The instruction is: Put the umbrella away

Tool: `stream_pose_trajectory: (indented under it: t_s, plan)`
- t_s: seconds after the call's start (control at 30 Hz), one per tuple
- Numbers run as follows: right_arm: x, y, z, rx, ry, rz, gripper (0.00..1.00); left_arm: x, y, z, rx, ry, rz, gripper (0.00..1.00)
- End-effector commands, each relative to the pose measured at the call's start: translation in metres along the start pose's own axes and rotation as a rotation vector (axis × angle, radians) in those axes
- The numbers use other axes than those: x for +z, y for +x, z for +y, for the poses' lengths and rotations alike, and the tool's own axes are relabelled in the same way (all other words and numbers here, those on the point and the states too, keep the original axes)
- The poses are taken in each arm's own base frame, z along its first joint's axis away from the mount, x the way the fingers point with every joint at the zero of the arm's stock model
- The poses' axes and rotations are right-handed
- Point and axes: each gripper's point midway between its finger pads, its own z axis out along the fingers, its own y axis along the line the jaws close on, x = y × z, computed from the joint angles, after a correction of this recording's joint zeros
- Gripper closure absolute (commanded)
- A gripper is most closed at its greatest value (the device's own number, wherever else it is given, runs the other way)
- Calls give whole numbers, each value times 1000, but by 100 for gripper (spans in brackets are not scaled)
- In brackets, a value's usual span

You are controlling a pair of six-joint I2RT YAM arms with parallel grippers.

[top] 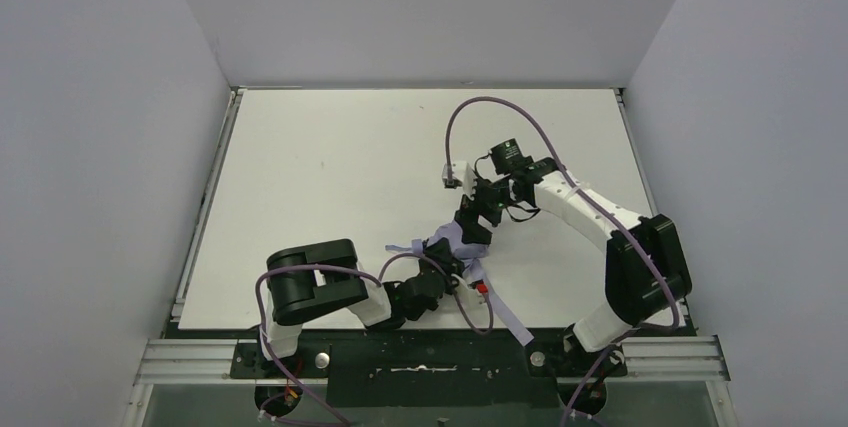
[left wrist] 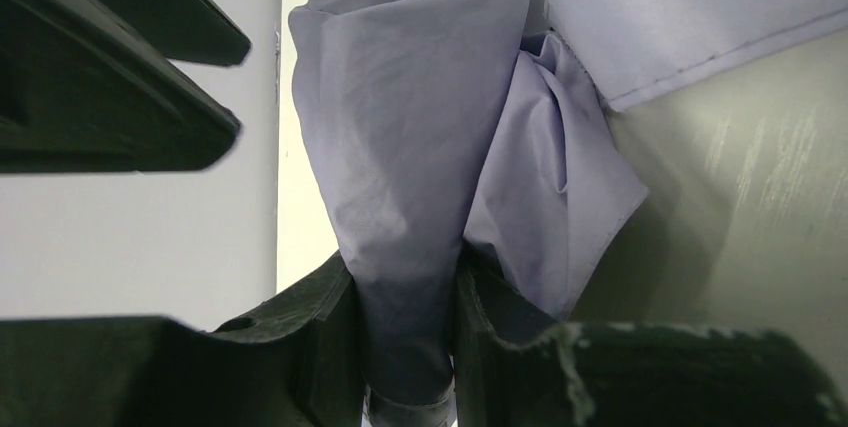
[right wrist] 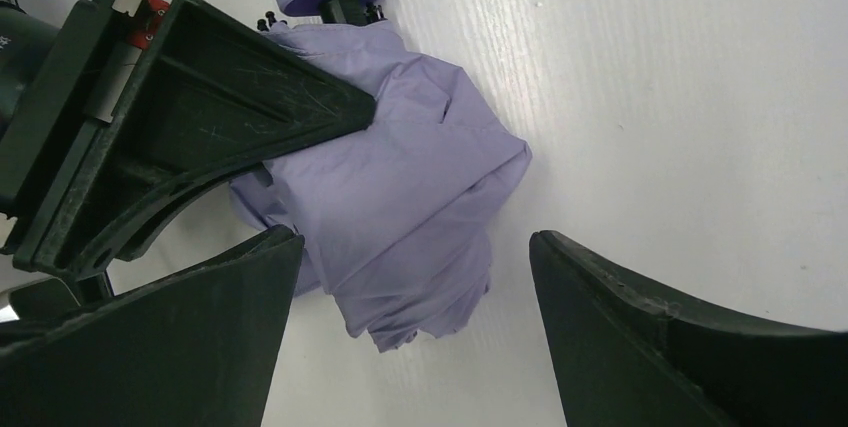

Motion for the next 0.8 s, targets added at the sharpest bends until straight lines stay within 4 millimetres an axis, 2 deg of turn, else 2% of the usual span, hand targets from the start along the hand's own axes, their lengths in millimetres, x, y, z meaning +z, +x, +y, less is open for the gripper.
stream_pose_trajectory:
  t_s: [0.0,0.17,0.3,0.4,0.47,0.57,0.6,0.67,0.77]
  plan:
    - [11,-4,-6,-63,-16,14,13,-17,27,-68,124,264,42,100]
    - [27,16,-4,-51,-50,100,11,-19,26,-72,119,278,41,100]
    - [40,42,-5,-18,-67,191,10,-20,25,-72,107,279,39,100]
    - [45,59,-8,1,-73,255,15,-21,22,-68,85,265,29,100]
    - [46,68,-8,11,-92,289,24,-21,19,-64,61,251,23,100]
    - [47,78,-11,26,-88,329,53,-23,13,-52,1,223,20,100]
    - [47,82,-13,27,-80,345,59,-24,10,-48,-27,215,17,100]
    - [47,89,-17,23,-62,374,65,-26,4,-35,-89,196,16,99]
    - [47,94,-26,4,-10,390,71,-34,-7,-17,-174,183,8,69]
